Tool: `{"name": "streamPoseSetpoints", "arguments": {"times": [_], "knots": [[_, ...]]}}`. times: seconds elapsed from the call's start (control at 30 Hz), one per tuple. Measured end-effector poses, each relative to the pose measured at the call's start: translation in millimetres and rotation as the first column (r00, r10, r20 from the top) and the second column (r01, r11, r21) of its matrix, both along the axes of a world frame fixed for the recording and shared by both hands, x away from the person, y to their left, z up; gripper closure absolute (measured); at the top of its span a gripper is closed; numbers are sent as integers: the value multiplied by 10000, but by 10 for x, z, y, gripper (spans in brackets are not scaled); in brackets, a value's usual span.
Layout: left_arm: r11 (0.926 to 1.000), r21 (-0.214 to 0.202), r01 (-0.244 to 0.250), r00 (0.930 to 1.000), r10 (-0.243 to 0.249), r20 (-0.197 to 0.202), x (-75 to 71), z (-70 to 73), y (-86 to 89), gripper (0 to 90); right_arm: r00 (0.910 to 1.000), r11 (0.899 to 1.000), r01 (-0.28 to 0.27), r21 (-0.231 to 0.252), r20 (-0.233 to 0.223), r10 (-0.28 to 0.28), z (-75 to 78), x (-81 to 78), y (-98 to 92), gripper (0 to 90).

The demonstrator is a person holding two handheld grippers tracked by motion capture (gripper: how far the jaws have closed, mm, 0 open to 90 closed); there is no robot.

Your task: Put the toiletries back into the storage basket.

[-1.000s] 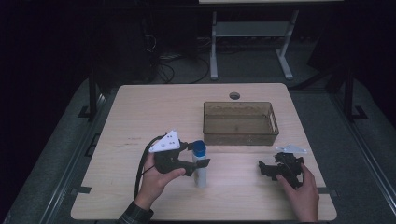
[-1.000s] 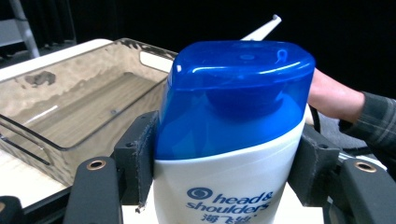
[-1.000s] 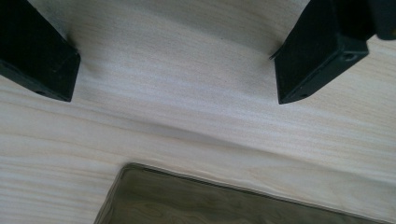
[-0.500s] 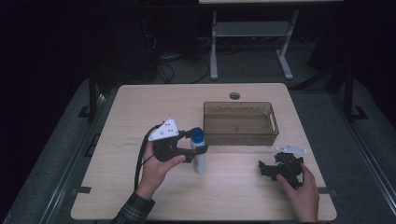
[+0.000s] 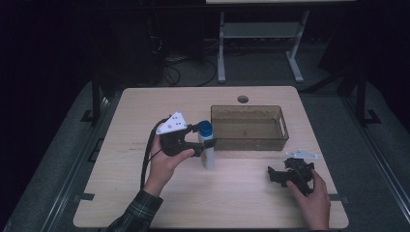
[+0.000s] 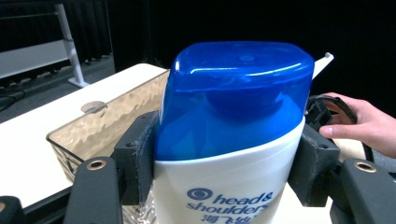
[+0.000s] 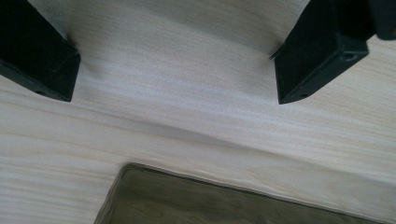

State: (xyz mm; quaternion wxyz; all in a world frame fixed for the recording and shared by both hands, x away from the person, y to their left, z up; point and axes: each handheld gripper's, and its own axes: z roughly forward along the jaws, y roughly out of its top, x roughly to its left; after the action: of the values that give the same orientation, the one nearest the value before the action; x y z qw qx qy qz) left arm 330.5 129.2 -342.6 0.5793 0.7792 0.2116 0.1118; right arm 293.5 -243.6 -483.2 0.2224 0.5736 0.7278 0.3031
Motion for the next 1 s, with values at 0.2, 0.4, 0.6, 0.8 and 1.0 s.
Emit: {"name": "streamPoseSetpoints", "arguments": {"times": [0.2, 0.4, 0.6, 0.8, 1.0], "knots": [[10000, 10, -53, 9999, 53, 154, 53, 71, -30, 346, 10000, 10000, 6, 7, -4, -6, 0, 0, 1, 0], [9999, -8, -107, 9995, 107, 309, 106, 145, -67, 346, 10000, 10000, 7, 7, -3, -7, 0, 0, 1, 0], [9999, -7, -155, 9991, 155, 403, 171, 197, -100, 346, 10000, 10000, 7, 7, -5, -7, 0, 0, 1, 0], [9997, -62, -238, 9988, 241, 435, 239, 239, -120, 346, 10000, 10000, 11, 9, -6, -11, 0, -1, 1, 0], [9995, -14, -324, 9981, 324, 516, 324, 282, -148, 346, 10000, 10000, -6, 3, -8, 6, 0, 0, 0, 0]]}}
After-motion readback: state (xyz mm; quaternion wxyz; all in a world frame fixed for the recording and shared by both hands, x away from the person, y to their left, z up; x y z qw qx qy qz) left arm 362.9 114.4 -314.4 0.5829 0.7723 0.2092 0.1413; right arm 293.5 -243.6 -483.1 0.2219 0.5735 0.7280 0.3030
